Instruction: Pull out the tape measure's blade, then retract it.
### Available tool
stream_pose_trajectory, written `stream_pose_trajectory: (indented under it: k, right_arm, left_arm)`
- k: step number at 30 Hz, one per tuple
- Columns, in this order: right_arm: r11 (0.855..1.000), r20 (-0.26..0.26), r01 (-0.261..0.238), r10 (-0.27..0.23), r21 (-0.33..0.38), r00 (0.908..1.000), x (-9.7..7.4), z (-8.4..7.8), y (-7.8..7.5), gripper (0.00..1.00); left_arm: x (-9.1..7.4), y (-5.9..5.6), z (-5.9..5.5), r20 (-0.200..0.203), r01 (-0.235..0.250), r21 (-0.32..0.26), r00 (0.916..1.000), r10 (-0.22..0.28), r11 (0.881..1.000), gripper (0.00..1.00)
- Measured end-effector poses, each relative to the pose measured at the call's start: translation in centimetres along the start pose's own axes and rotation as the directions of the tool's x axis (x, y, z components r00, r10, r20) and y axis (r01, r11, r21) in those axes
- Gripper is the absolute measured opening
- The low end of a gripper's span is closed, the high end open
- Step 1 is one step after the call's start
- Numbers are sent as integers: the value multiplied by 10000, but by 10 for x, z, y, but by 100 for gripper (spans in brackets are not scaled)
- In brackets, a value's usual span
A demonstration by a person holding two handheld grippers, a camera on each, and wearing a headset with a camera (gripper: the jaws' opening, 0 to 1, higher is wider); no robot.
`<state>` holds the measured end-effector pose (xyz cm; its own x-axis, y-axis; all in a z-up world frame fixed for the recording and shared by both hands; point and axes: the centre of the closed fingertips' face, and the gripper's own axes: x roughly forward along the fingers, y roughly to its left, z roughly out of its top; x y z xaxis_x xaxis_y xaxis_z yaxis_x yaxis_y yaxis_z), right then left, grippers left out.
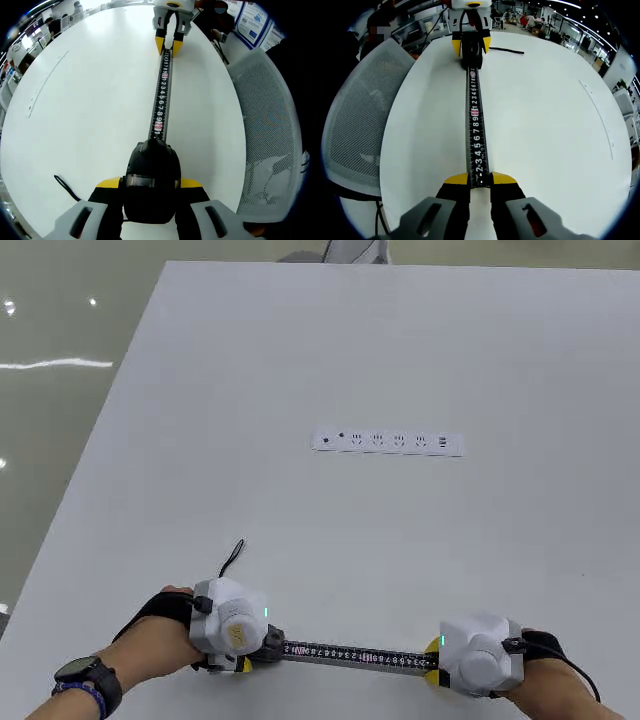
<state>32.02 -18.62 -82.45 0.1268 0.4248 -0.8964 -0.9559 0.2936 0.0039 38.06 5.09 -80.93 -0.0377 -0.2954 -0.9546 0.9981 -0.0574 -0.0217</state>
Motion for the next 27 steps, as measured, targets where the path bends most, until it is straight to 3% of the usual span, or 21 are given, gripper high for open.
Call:
stream_pose_trajectory:
  k: [16,27]
  right_arm:
    - [9999,-276,87,-88,-56,9996,-6,-14,-1,13]
    - [9996,-257,273,-275,-84,9993,-7,-15,-3,15]
  left_arm:
    - [-1,1,-1,-43,-33,37,10000,33,10000,37]
    - [0,1,0,112,-193,-13,9998,193,9998,37]
